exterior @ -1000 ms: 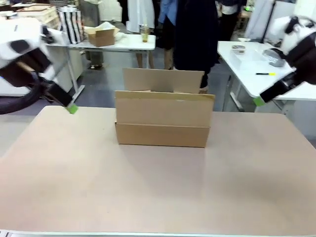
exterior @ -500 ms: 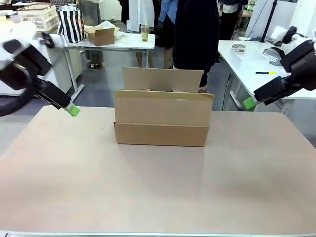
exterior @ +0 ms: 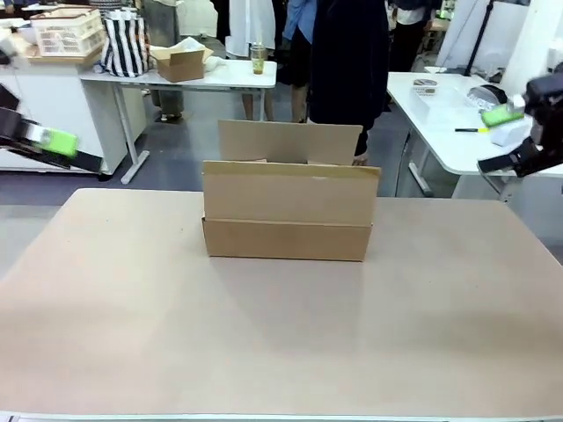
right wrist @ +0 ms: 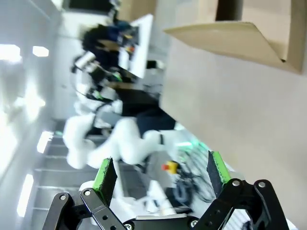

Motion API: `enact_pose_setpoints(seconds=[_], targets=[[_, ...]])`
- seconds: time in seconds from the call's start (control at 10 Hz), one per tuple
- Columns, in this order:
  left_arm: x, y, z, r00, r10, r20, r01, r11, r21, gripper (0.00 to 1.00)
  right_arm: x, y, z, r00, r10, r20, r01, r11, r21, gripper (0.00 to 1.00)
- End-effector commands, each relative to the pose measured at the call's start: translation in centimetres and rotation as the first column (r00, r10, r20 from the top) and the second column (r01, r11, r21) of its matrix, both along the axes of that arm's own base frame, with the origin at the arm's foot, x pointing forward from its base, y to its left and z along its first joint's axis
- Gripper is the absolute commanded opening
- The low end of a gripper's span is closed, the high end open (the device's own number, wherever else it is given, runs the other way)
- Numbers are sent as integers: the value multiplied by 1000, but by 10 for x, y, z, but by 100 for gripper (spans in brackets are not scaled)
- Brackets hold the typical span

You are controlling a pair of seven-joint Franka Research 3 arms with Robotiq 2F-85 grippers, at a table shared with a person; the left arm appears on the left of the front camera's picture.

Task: Pack the gift set into the box.
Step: Place both hands on the side flaps of the Package Box and spread them outward.

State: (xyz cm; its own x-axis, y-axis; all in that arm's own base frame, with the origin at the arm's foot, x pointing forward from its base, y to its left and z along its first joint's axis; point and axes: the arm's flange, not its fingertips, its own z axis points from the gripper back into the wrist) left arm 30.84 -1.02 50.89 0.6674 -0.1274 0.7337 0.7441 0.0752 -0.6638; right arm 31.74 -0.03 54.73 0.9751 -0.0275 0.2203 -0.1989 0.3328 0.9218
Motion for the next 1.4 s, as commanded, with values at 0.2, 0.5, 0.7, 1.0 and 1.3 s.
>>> enact_pose_setpoints(seconds=[0.2,0.5,0.7,1.0,1.3], targets=[[6,0,-5,999,13,-49,-17,997,-79,100,7,-8,-8,998,-37,-49,40,997,71,100],[6,0,-5,999,13,-49,-17,997,-79,100,7,-8,-8,998,-37,-49,40,997,71,100],[6,0,-5,999,13,-49,-17,997,-79,100,7,-8,-8,998,-37,-49,40,997,71,100],[19,-2,41,949,-11,-314,25,999,40,100,7,-8,-8,998,-37,-49,40,997,71,100],[84,-80,120,921,111,-373,17,946,325,100,7,-8,-8,998,-37,-49,40,997,71,100]])
